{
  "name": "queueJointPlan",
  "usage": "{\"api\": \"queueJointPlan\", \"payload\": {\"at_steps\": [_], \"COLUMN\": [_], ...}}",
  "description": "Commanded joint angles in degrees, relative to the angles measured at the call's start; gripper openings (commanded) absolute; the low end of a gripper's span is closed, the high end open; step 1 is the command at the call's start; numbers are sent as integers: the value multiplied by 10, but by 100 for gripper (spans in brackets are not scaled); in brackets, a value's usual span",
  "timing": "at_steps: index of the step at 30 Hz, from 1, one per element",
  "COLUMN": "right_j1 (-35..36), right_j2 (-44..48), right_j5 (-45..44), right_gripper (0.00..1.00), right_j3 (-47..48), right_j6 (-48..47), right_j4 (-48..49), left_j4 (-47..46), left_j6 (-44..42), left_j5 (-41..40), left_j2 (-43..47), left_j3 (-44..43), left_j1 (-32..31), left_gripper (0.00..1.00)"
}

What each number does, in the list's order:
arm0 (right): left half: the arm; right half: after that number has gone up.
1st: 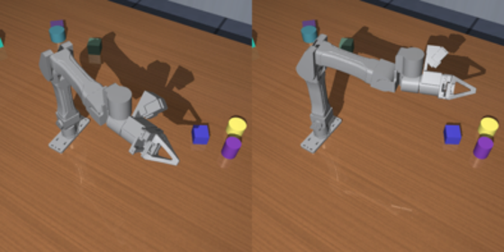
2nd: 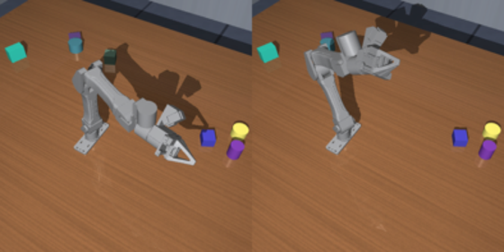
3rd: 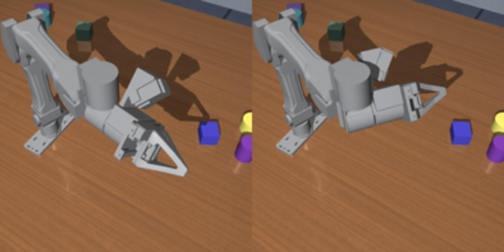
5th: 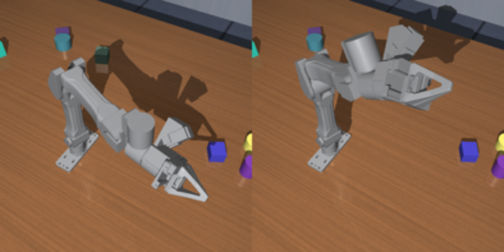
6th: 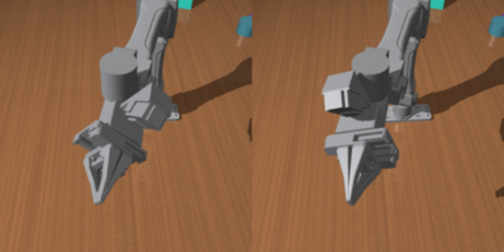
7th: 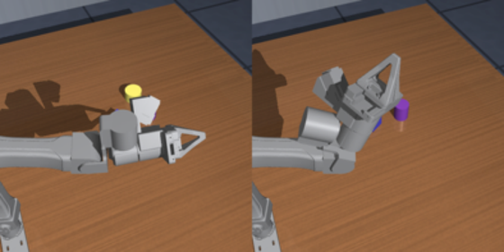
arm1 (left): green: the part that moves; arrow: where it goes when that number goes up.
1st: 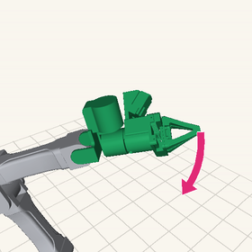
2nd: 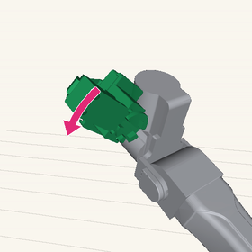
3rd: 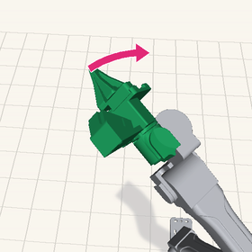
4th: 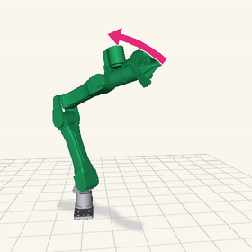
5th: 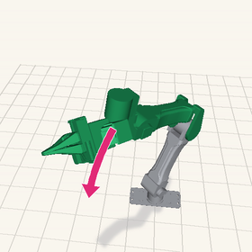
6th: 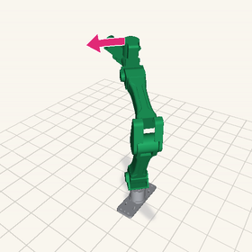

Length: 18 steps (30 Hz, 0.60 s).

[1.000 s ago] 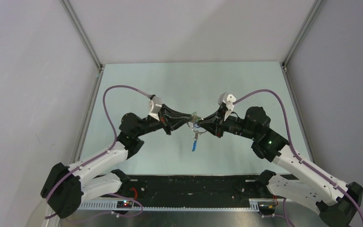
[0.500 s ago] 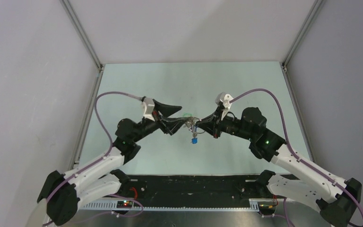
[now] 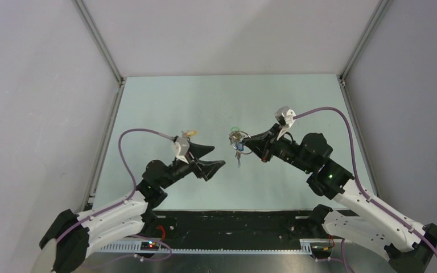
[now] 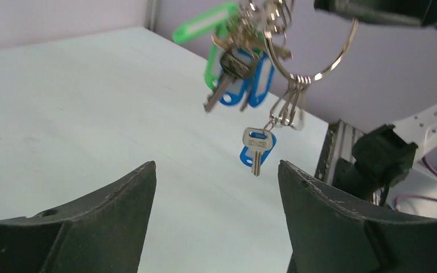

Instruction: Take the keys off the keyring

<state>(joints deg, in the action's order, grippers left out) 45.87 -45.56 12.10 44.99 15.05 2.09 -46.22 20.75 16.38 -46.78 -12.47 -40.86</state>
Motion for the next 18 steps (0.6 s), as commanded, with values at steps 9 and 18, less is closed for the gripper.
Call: {"api": "queueJointPlan", "payload": {"at_steps": [9, 18], "right_j1": [25, 36], "right_j2": [13, 9], "right_j5": [-78, -102], "right_gripper": [0, 0], "right_j3": [10, 10], "right_j6": [46, 54], "right_j4": [70, 77], "left_j4": [-55, -100], "left_j6": [-83, -85], "left_j5": [-54, -28], "left_j2": [-133, -206], "left_j3": [-65, -115], "left_j1": [-87, -96], "left_gripper": [84, 75]}}
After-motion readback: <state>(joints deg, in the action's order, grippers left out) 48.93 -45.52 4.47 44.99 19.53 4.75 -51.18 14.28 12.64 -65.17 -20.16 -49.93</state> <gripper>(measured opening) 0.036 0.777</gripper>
